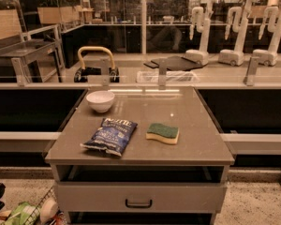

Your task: Pick green can from bottom drawer and place on counter

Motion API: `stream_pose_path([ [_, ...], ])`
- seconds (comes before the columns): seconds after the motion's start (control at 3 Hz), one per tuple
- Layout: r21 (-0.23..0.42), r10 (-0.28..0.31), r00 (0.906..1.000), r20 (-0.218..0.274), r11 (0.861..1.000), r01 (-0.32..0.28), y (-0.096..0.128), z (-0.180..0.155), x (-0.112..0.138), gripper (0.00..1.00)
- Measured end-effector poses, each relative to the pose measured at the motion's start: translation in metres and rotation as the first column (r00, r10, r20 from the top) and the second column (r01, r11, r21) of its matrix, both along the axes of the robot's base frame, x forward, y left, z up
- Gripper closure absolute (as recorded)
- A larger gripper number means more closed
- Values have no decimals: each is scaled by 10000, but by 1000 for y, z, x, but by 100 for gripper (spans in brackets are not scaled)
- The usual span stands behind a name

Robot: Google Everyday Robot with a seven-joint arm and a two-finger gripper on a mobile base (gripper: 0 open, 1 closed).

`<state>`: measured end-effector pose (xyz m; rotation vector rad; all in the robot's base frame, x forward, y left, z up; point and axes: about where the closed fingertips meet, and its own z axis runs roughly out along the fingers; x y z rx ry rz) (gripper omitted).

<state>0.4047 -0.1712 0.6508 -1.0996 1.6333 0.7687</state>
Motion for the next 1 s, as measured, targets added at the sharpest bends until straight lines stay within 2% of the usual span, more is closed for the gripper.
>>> stream_pose_path([
  [0.33, 568, -71, 9995, -304, 9983, 88, 18, -46, 6, 0],
  [0.67, 1251, -449, 9979, -457, 9909, 503, 35, -109, 13, 0],
  [1.0, 1600, -537, 9964, -657, 9851, 636, 49, -179, 25, 0],
])
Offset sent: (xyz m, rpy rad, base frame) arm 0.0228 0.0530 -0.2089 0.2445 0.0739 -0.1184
